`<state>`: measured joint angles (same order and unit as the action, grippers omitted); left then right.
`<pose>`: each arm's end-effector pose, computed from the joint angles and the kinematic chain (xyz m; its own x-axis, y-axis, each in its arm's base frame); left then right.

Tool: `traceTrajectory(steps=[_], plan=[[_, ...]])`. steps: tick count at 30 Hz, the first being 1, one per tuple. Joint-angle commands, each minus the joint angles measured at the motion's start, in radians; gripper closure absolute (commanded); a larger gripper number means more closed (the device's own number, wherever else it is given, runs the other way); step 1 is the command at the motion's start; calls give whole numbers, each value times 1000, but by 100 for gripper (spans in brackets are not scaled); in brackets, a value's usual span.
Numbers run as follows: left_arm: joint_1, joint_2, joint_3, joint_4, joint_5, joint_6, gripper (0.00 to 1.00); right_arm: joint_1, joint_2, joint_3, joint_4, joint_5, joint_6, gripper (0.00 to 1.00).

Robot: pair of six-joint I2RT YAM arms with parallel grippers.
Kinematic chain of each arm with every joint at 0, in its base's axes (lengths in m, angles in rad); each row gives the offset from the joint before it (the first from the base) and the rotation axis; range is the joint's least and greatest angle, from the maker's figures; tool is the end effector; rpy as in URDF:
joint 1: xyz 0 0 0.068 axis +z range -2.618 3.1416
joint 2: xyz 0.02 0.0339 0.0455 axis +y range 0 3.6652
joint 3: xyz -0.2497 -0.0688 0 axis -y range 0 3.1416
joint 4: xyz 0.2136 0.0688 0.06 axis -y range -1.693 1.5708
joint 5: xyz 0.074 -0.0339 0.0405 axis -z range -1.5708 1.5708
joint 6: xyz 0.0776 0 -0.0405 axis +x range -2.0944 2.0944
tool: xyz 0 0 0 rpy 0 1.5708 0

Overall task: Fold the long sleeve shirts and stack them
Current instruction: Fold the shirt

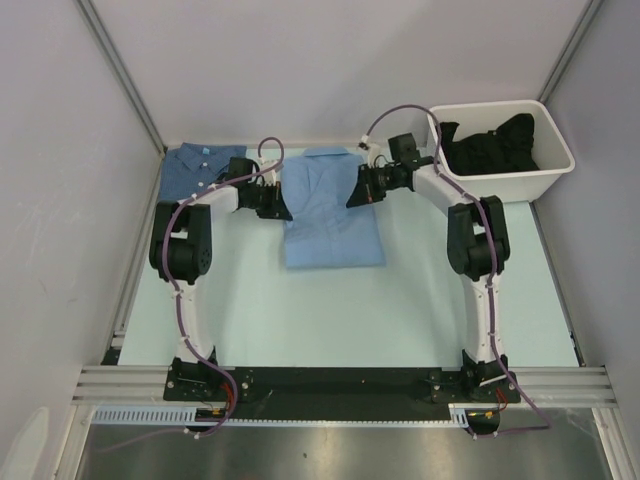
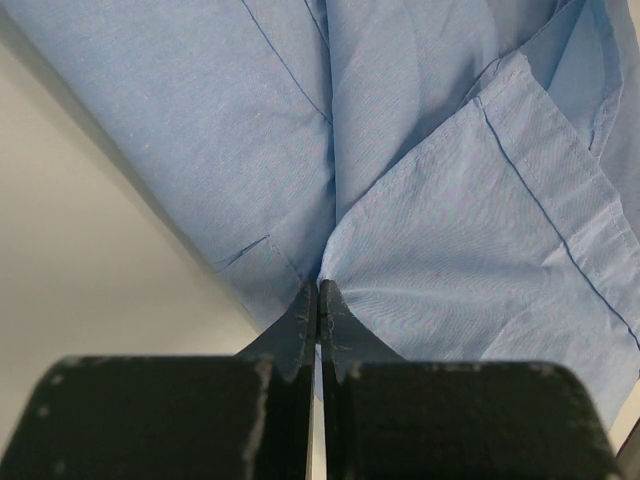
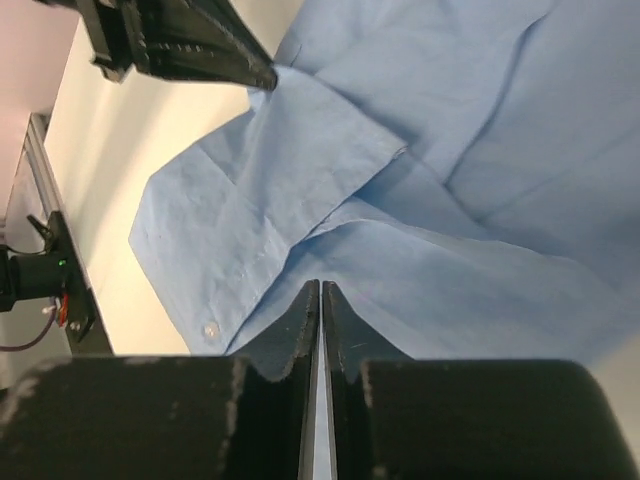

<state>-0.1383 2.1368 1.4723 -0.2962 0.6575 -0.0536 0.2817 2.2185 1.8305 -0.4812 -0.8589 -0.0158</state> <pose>0.4259 -0.1072 0.1288 -0.8350 0.0734 -0.5453 0.4118 0.7407 -0.5309 0.4366 0.1875 0.1921 -0.7233 -0.2201 -0.6545 -0.6625 0.4883 0.5680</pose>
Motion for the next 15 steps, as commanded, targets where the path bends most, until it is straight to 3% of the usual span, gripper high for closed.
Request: traceTrajectory(steps=[1, 6, 10, 15], plan=[[-6, -9, 31, 2, 21, 24, 100, 24, 81, 38, -17, -25, 43, 94], [-6, -6, 37, 3, 22, 21, 100, 45, 159, 118, -22, -49, 53, 93], [-6, 5, 51, 5, 21, 11, 100, 57, 185, 131, 98, -43, 140, 68], [-12, 12, 68, 5, 11, 6, 100, 51, 191, 87, 280, -48, 314, 66]])
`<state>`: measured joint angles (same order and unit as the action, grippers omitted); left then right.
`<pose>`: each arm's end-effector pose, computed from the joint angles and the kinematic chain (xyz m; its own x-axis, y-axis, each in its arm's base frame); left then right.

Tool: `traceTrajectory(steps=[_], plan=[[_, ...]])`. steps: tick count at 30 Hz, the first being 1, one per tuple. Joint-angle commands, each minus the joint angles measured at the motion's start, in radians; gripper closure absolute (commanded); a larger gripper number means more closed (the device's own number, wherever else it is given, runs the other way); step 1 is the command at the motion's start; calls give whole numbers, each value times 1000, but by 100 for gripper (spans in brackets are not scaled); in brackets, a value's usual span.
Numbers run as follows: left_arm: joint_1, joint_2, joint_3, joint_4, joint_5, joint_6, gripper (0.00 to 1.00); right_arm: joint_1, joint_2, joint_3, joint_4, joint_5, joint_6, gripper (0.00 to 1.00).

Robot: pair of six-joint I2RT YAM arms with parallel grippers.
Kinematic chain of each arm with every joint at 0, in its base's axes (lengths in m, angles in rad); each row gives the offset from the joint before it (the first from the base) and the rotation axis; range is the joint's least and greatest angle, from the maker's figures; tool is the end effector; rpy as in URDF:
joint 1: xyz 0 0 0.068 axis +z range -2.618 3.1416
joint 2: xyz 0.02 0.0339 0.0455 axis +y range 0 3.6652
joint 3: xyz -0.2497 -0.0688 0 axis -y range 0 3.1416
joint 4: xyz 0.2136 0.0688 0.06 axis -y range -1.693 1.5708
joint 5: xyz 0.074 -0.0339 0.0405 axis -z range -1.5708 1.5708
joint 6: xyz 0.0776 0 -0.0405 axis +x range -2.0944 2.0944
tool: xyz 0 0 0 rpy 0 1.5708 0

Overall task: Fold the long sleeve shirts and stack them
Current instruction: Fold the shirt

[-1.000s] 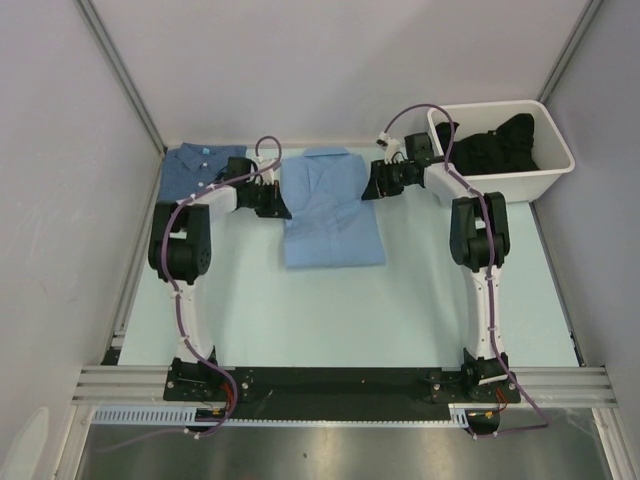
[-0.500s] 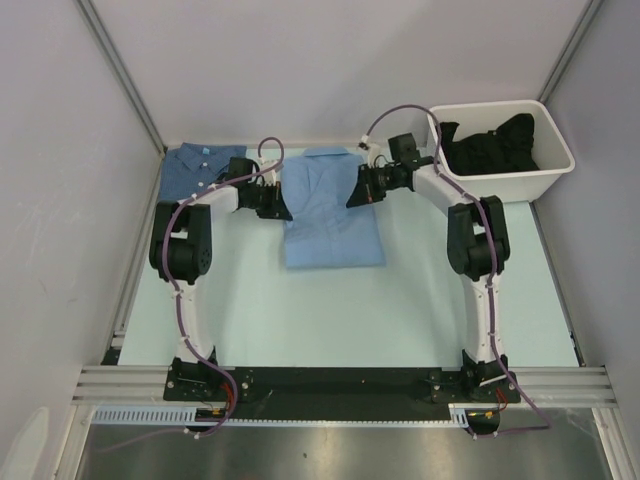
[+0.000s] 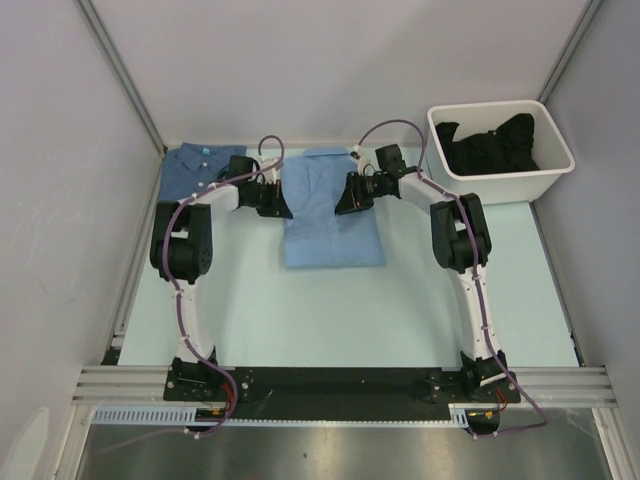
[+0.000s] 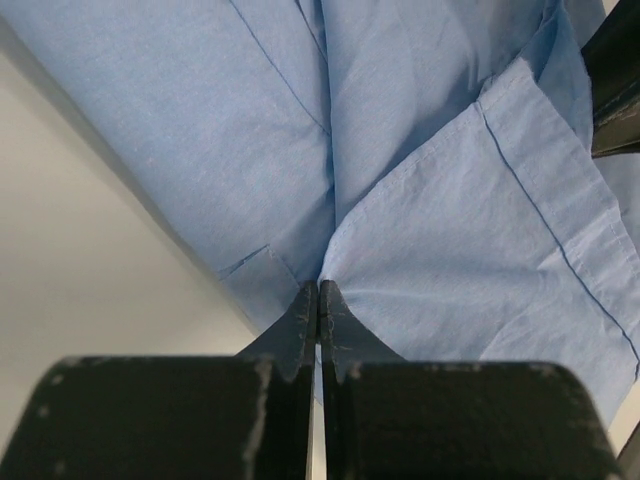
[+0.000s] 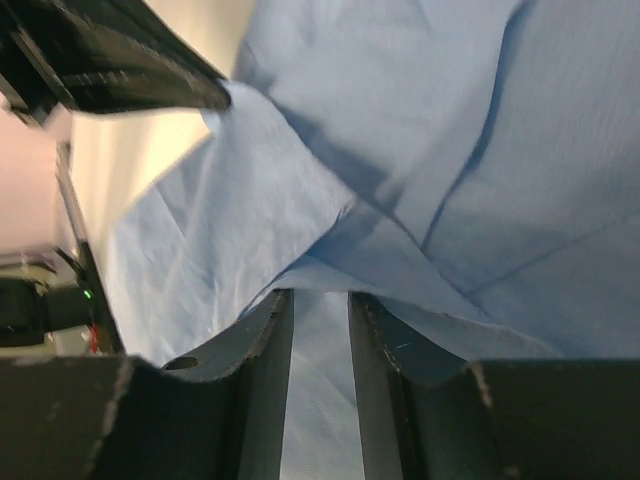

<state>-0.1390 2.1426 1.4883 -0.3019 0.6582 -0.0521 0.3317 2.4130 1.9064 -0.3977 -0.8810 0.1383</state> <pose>0.4284 -0.1079 0.1305 -0.8319 0.0748 -0.5498 0.4162 0.7395 -0.5291 0.4518 0.2189 0.1316 -0.8268 -0.1920 -0.5287 -0.5494 0.4774 0.6857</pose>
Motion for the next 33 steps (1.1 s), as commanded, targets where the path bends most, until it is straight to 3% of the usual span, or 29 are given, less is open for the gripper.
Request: traceTrajectory(steps=[1, 6, 10, 15, 18, 24, 28, 33], plan=[[-11, 4, 52, 14, 11, 5, 100, 1, -8, 2, 218, -27, 178, 66], [-11, -21, 41, 33, 17, -6, 95, -5, 21, -7, 243, -13, 241, 67], [-10, -61, 10, 78, -9, -25, 65, -6, 38, -3, 217, 34, 212, 67], [12, -127, -17, 95, -43, -51, 47, -20, 66, 10, 163, 79, 165, 68], [10, -187, -36, 63, 64, -46, 41, -29, 77, 10, 160, 88, 172, 69], [-59, -291, -187, 60, 366, -183, 40, -33, 72, 3, 180, 99, 175, 71], [-129, -331, -307, 118, 402, -280, 41, -37, 51, -1, 188, 94, 185, 71], [-149, -262, -385, 185, 318, -358, 43, -39, -3, -39, 214, 67, 210, 70]])
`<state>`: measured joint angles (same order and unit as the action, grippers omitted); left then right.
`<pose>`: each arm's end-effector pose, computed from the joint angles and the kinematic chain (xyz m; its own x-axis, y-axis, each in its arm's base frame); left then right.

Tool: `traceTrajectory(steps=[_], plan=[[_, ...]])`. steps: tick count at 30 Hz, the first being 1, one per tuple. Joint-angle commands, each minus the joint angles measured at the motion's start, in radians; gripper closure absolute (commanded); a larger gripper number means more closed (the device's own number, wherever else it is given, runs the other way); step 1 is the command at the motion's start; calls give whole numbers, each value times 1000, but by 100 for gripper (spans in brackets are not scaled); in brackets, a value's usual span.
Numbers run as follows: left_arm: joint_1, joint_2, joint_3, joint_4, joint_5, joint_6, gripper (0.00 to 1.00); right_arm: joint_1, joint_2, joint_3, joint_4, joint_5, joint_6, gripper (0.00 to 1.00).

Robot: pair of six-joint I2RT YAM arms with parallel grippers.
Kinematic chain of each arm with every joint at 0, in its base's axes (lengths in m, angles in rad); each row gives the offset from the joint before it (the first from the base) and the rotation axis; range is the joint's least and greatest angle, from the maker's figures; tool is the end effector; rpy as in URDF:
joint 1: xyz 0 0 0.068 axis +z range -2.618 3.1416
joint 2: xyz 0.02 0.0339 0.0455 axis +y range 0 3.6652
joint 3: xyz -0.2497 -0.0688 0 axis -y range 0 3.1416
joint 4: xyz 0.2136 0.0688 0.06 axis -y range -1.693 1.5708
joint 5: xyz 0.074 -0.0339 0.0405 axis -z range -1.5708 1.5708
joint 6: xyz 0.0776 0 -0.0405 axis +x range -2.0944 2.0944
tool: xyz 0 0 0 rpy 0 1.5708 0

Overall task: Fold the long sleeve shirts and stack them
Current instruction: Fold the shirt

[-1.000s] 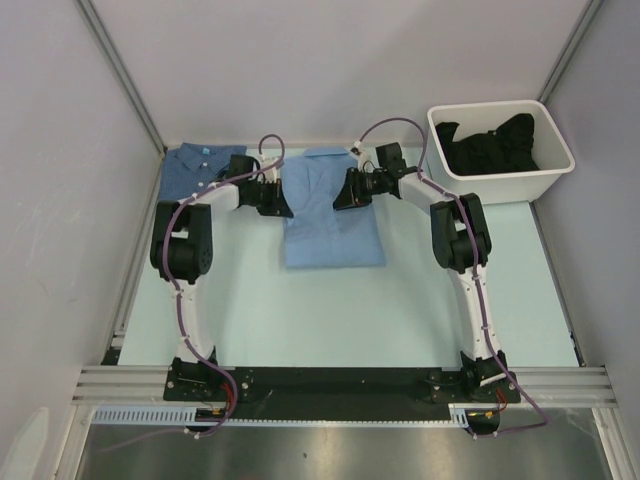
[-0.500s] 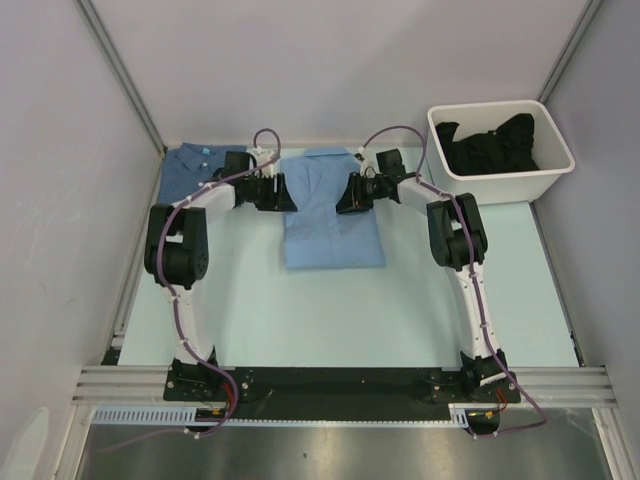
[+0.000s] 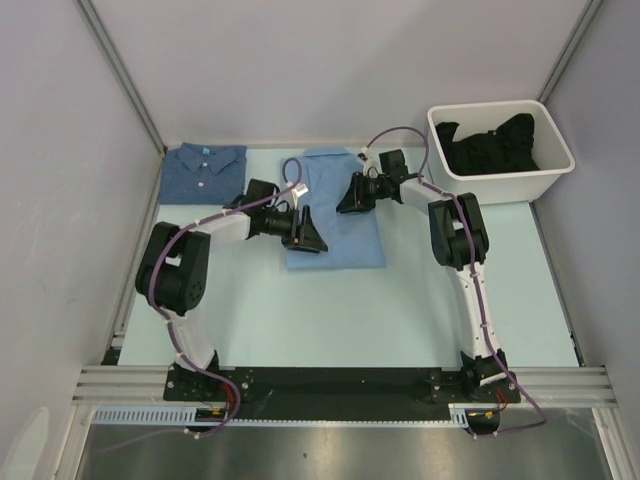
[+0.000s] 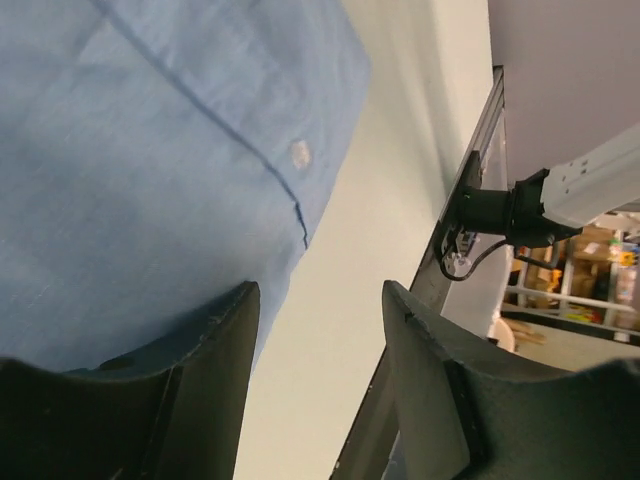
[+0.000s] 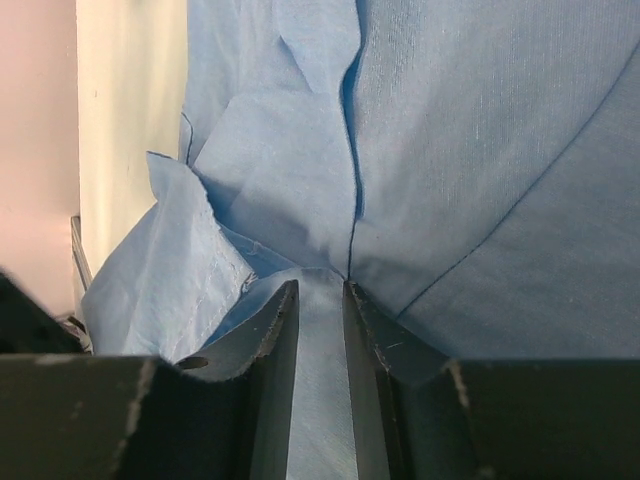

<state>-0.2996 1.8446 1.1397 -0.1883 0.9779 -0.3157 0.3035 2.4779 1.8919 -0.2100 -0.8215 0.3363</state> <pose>0.3275 -0.1685 0.1698 -0.9130 0.1005 -0.3953 0.3979 0.4330 -0.8088 0.4760 0.2086 0.1085 -0.8722 -0.0376 -0.4877 -0.4285 0.5396 0.7247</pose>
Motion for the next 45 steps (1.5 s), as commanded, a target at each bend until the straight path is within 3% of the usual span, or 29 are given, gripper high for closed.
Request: traceTrajectory(steps=[1, 6, 11, 14, 21, 29, 34, 37, 45], plan=[[13, 82, -32, 73, -31, -83, 43, -12, -83, -31, 23, -5, 9, 70], [11, 174, 44, 70, -44, -42, 43, -43, -235, -91, -34, -70, -22, 63], [10, 160, 46, 27, -35, -10, 43, -57, -393, -206, -218, -146, -185, 48], [10, 105, 9, 6, -15, 1, 41, -40, -465, -260, -296, -191, -252, 45], [10, -70, -73, 111, 51, -92, 38, 6, -481, -333, -290, -304, -206, 54], [31, 17, -192, 184, -37, -192, 40, -6, -341, -419, -278, -298, -217, 61], [63, 103, -227, 139, -122, -148, 40, -47, -242, -441, -301, -252, -272, 63], [70, 104, -216, 93, -102, -114, 39, -70, -232, -464, -336, -208, -315, 63], [67, -128, -186, -63, 42, 115, 38, -93, -405, -410, -499, -214, -460, 60]])
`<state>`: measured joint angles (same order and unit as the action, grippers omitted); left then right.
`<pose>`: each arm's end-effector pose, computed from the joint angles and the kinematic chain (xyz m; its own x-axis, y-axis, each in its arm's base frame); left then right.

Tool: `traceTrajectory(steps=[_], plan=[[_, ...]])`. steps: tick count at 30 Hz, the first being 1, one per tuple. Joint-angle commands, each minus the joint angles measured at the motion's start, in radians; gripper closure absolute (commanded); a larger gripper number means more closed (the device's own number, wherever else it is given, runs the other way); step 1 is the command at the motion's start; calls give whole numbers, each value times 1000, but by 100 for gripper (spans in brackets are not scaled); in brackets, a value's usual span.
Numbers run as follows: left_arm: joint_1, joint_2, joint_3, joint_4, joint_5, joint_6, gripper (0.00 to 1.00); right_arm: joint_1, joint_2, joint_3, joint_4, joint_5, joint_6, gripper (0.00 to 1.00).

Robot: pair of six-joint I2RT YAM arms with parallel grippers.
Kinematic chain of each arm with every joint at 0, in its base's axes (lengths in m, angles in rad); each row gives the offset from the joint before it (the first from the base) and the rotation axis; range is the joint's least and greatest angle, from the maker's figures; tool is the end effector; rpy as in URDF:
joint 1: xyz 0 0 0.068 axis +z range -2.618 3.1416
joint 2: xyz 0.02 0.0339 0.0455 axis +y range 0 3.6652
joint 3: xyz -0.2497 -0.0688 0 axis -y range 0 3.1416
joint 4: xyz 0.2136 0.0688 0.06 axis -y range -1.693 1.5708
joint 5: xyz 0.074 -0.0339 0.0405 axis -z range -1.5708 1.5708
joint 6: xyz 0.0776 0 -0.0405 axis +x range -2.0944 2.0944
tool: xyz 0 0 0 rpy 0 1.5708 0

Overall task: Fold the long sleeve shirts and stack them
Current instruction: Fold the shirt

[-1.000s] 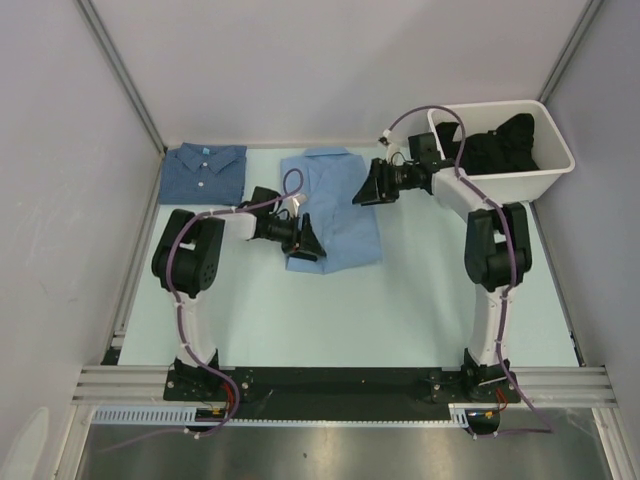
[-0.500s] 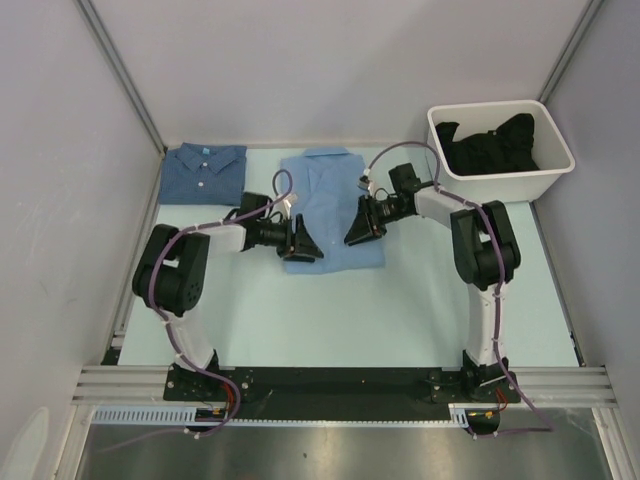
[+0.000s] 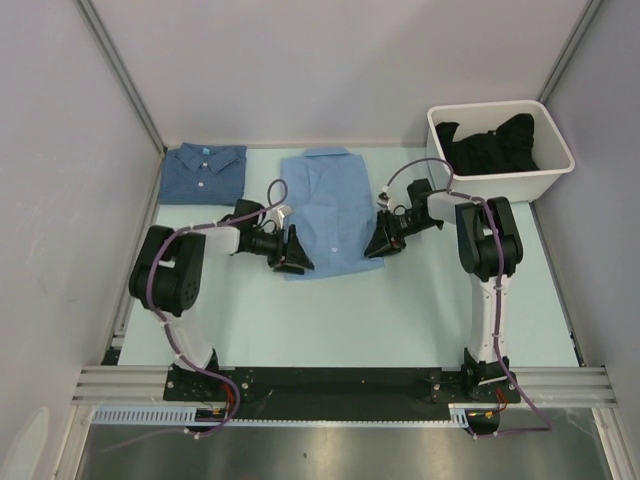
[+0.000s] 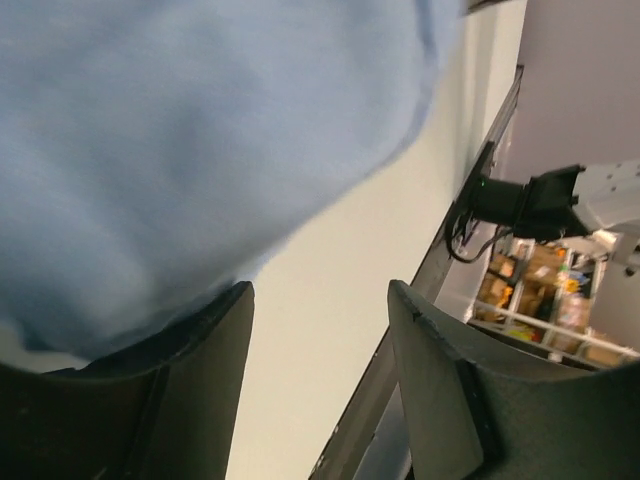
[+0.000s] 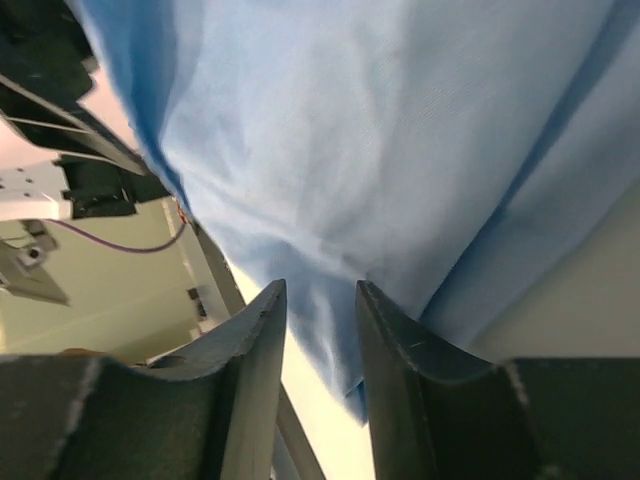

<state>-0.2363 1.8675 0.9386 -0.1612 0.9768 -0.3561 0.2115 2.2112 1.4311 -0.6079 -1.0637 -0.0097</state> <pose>0.2992 -0.1382 0.1130 -0.9835 0.0361 -0.1772 0.1715 0.4983 -0.8499 0.3608 0.1468 0.0963 -0.9589 -0.2107 -0.1901 -0.2666 0.4394 0.8578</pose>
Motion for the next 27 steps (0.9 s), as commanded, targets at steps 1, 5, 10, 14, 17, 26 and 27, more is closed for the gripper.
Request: traceTrajectory(steps=[1, 5, 10, 14, 17, 26, 27], plan=[[-4, -166, 29, -90, 48, 154, 40, 2, -157, 63, -104, 1, -115, 59], [-104, -171, 57, 37, 65, 51, 45, 52, -231, 65, -23, -53, -12, 59], [-163, -27, 127, 271, -30, -164, 59, 115, -205, 60, 115, -82, 114, 58], [-150, 123, 177, 354, -122, -271, 63, 117, -168, 32, 142, -73, 137, 59], [-141, 220, 196, 365, -170, -308, 63, 117, -134, 5, 142, -64, 122, 59], [-140, 207, 210, 371, -70, -227, 45, 57, -1, -35, 67, 8, 74, 61], [-138, 182, 195, 338, -60, -206, 44, 55, 2, -29, 45, 19, 57, 61]])
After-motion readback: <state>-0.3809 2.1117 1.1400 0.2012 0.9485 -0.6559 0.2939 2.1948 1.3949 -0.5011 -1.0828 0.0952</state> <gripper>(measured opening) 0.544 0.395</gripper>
